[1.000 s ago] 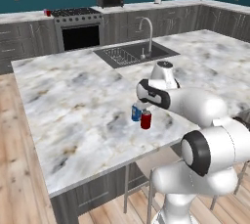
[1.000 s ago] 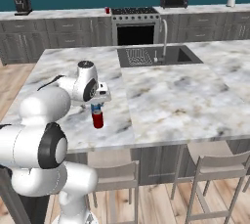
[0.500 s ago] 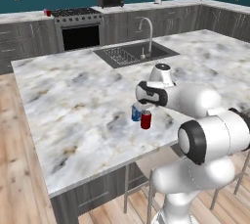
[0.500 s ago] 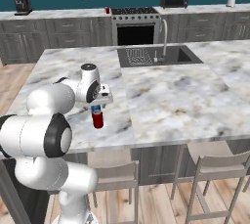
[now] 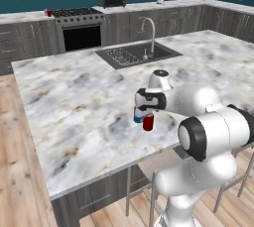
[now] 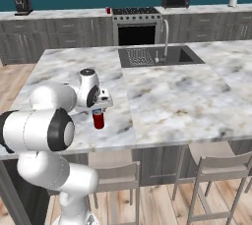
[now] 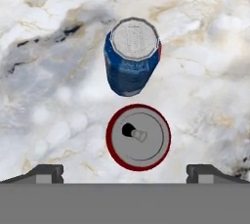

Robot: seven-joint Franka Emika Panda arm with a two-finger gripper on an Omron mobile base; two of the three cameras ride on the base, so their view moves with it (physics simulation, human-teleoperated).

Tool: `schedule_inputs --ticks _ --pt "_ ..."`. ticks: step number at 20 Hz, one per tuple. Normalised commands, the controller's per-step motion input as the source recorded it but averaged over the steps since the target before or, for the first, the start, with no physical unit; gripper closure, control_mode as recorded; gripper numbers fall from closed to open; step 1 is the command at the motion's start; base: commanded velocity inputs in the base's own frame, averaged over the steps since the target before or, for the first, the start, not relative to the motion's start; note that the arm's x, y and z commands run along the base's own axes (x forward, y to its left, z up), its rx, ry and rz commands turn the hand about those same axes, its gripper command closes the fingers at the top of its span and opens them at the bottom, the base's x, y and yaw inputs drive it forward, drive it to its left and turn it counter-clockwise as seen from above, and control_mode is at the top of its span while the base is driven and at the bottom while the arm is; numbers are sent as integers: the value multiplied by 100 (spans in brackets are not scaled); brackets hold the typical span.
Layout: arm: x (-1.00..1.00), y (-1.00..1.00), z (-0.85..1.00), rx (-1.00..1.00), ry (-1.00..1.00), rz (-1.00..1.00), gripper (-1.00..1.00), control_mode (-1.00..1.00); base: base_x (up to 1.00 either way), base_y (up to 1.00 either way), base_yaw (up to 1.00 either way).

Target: Four empty soda cans are scattered around the kitchen. Gather all the cans and cluster them next to the stove for recycling.

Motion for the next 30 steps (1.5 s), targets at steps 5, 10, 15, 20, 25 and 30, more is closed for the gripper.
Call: schedule_inputs --ticks 5,10,15,20,25,30 --pt "24 0 -17 0 0 -1 -100 -100 0 0 0" --pt "4 0 -28 0 0 -1 -100 -100 0 0 0" --pt "2 0 -26 0 0 0 -100 -100 0 0 0" --pt "9 0 -15 0 0 0 -100 -100 0 0 0" --pt "9 0 -5 0 0 0 100 -100 0 0 0" --pt "-13 -13 40 8 2 -16 100 -100 0 0 0"
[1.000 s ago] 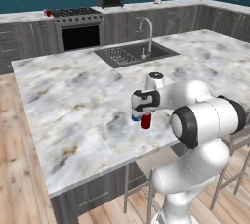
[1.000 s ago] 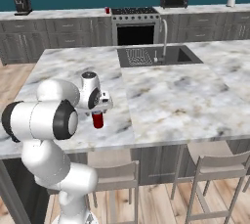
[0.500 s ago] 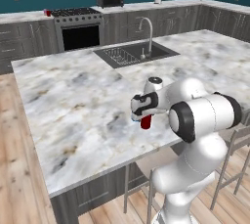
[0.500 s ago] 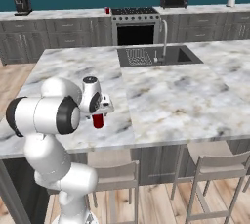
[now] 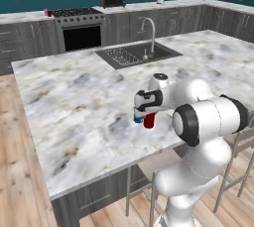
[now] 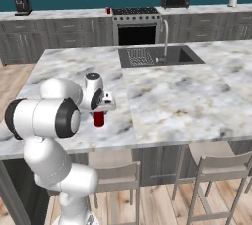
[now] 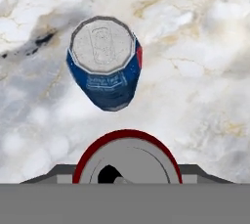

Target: Four empty soda cans are scattered around the kitchen. Gather all the cans and cluster them next to the stove for recycling.

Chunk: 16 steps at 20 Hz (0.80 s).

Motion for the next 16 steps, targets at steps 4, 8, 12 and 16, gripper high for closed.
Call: schedule_inputs --ticks 4,8,12,16 --pt "-51 -20 88 10 4 -17 100 -100 0 0 0" --pt "-66 -10 95 7 5 -12 100 -100 0 0 0" --pt "-72 -8 94 4 5 -8 100 -100 0 0 0" --pt "-80 0 67 -3 7 0 100 -100 0 0 0"
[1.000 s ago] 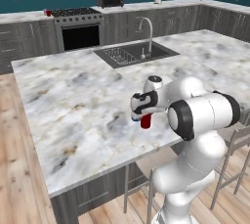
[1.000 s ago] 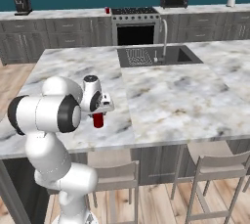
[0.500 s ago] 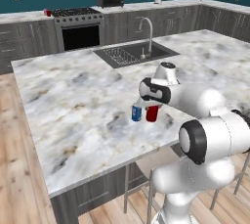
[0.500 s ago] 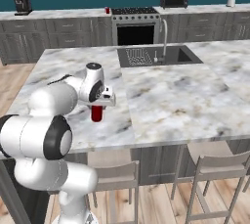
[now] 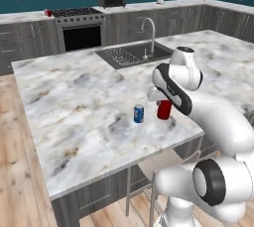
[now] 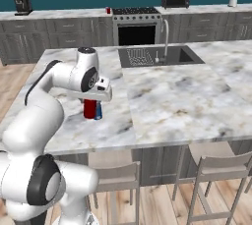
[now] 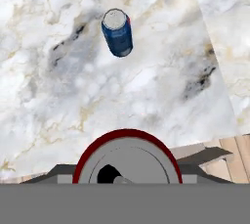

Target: Four empty soda cans are scattered around the kitchen. Gather all the cans and cluster them next to the stove for recycling.

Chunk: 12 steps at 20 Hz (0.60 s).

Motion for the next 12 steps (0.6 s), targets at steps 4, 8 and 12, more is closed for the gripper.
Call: schedule_inputs --ticks 4,8,12 --pt "-82 0 74 -2 0 0 100 -100 0 0 0" --pt "-79 -4 52 -2 -4 2 100 -100 0 0 0" --pt "-51 0 7 -1 -23 6 100 -100 0 0 0"
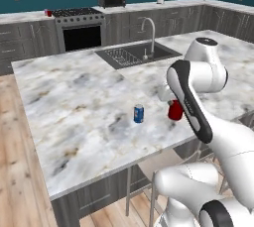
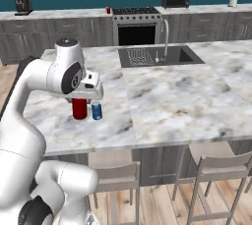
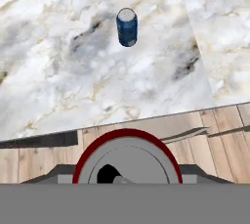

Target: Four empty soda cans are scattered around the kitchen. Gather all the cans and cluster them next to the stove for recycling.

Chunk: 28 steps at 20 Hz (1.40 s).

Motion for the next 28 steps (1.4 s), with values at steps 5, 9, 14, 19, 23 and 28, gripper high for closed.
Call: schedule_inputs --ticks 5,9,14,19,23,28 --pt "-51 6 -7 -3 -40 7 100 -100 0 0 0" --pt "-57 1 -6 -2 -26 9 100 -100 0 0 0" --pt "-15 -1 0 0 -3 1 100 100 -77 -23 6" --pt "0 0 0 0 0 0 100 100 -94 -6 8" --pt "0 0 0 0 0 0 100 100 -61 83 4" --pt "0 0 0 0 0 0 100 100 -46 98 0"
